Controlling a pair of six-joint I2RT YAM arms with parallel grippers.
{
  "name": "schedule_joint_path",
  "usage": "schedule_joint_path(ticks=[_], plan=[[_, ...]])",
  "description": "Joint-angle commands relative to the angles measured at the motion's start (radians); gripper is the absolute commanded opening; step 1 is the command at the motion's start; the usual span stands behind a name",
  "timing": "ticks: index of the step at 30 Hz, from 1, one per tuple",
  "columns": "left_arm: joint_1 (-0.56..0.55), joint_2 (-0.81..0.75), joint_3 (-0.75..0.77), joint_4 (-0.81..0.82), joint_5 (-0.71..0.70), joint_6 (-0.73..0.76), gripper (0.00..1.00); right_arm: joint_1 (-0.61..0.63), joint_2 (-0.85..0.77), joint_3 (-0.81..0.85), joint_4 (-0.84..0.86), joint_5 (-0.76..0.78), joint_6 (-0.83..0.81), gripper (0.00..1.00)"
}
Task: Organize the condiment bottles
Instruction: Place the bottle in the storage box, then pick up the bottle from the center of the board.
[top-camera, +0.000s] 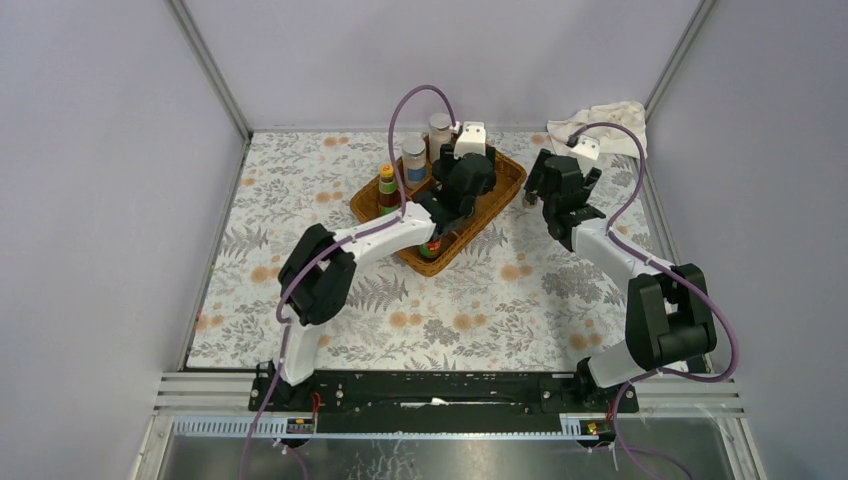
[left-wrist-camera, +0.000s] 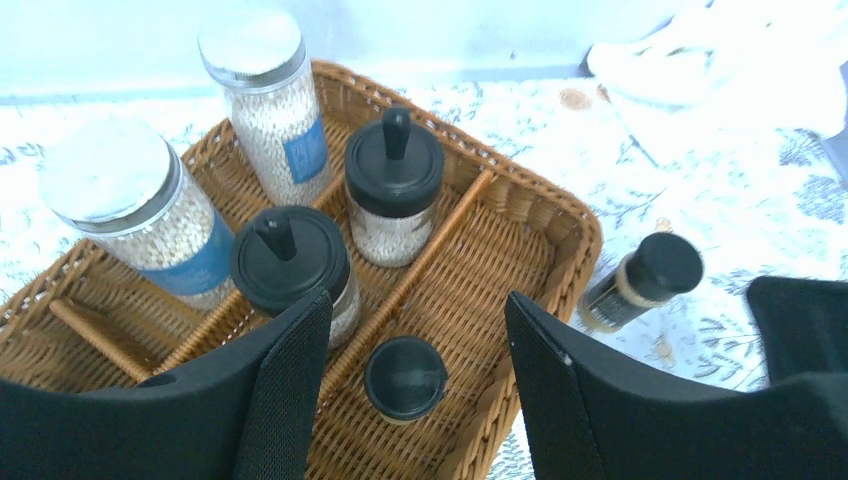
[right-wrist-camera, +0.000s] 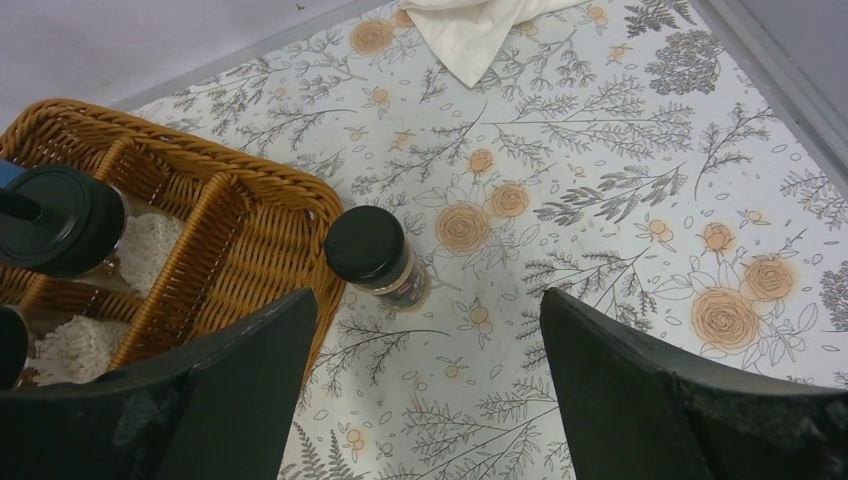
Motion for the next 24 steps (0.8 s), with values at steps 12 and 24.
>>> schedule_joint_path(ticks=[12,24], plan=[[-0.039,-0.295,0.047,-0.015,-0.16,0.206,0.71,-0.008,0.029,0.075,-0.028,-0.07,-0.03,0.9],[-0.038,-0.56,-0.194,0.141,-0.291,0.256,0.76,-0.008,0.096,0.137,-0.024,-0.098,-0.095,0.91]])
